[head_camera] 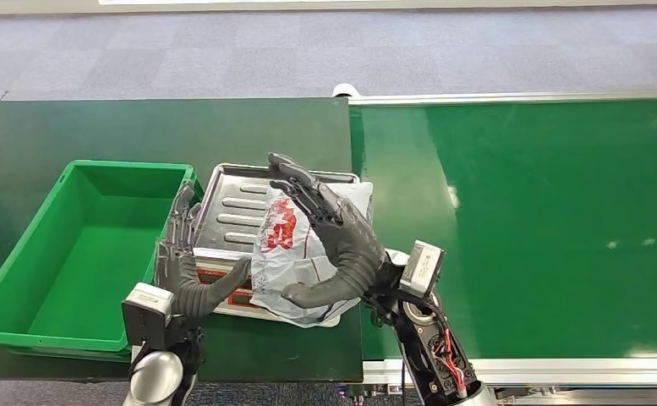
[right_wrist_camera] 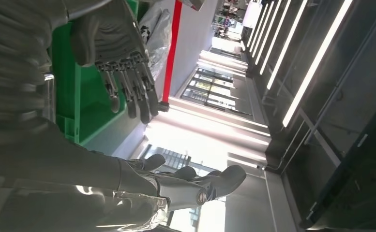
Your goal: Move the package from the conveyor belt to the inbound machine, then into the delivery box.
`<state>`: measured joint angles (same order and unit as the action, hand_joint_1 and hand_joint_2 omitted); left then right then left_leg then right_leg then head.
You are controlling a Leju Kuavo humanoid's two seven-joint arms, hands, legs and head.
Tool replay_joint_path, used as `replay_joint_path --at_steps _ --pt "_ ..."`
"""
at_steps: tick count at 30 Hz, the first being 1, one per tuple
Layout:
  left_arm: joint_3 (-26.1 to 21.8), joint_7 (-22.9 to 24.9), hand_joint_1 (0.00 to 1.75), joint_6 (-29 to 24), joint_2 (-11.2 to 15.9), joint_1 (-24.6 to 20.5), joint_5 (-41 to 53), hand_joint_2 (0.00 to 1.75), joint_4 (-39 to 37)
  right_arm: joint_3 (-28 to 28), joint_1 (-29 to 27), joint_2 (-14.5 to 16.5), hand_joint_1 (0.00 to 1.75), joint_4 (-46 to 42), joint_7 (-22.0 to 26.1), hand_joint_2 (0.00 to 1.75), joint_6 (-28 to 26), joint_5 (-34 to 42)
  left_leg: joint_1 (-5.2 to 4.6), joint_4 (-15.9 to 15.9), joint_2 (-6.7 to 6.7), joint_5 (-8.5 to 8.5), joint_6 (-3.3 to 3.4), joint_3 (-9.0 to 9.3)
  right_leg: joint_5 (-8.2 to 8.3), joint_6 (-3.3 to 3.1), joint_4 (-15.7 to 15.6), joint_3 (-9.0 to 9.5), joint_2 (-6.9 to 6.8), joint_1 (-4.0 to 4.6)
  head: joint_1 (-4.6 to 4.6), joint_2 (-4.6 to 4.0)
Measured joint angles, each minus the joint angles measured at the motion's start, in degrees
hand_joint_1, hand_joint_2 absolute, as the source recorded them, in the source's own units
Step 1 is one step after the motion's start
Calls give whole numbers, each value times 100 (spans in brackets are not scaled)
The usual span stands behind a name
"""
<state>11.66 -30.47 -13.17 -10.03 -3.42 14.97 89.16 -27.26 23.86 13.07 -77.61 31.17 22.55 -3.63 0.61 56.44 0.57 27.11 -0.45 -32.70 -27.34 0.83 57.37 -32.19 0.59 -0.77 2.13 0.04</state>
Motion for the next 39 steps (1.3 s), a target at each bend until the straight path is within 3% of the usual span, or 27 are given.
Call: replay_joint_path --at_steps 5,8,14,21,25,26,32,39 --pt "528 1222 0 115 7 -359 1755 175 -205 -42 -277 -101 0 -457 185 175 -185 46 -1 0 1 0 0 0 0 0 0 1 0 -1 -2 0" --pt "923 1703 0 206 -18 -696 2608 175 -640 -108 -496 -128 0 -797 210 175 -469 -64 -2 1 1 1 0 -1 1 1 -1 0 0 -3 -1 -1" --pt "1667 1897 0 16 -342 -1562 3072 175 -2367 -293 -713 -163 0 -1184 186 175 -571 -198 -3 1 2 0 1 -1 2 2 -1 2 -1 -4 -1 0" --pt "2099 2045 0 -2 -778 -2403 3110 175 -4221 -555 -718 -177 0 -1234 209 175 -549 -272 -3 1 4 0 1 1 3 2 -1 6 -1 -4 1 0" --pt "2209 2111 147 131 -902 -2688 3117 175 -4733 -597 -712 -174 0 -1242 193 175 -551 -277 -3 1 3 0 1 2 3 2 -1 10 -2 -4 0 0" --pt "2230 2119 153 182 -928 -2739 3091 175 -4832 -603 -705 -173 0 -1245 178 175 -554 -285 -3 1 4 0 2 3 3 2 -1 11 -2 -4 -1 0" --pt "2253 2079 147 248 -998 -2881 2886 175 -5081 -611 -682 -165 0 -1249 130 175 -578 -313 -3 1 4 -1 2 6 3 2 -1 16 -2 -4 1 0" --pt "2174 1450 172 48 -1029 -3028 1981 175 -5298 -611 -674 -144 0 -1251 92 175 -712 -368 -3 1 4 -1 2 11 3 2 -1 20 -2 -3 0 0"
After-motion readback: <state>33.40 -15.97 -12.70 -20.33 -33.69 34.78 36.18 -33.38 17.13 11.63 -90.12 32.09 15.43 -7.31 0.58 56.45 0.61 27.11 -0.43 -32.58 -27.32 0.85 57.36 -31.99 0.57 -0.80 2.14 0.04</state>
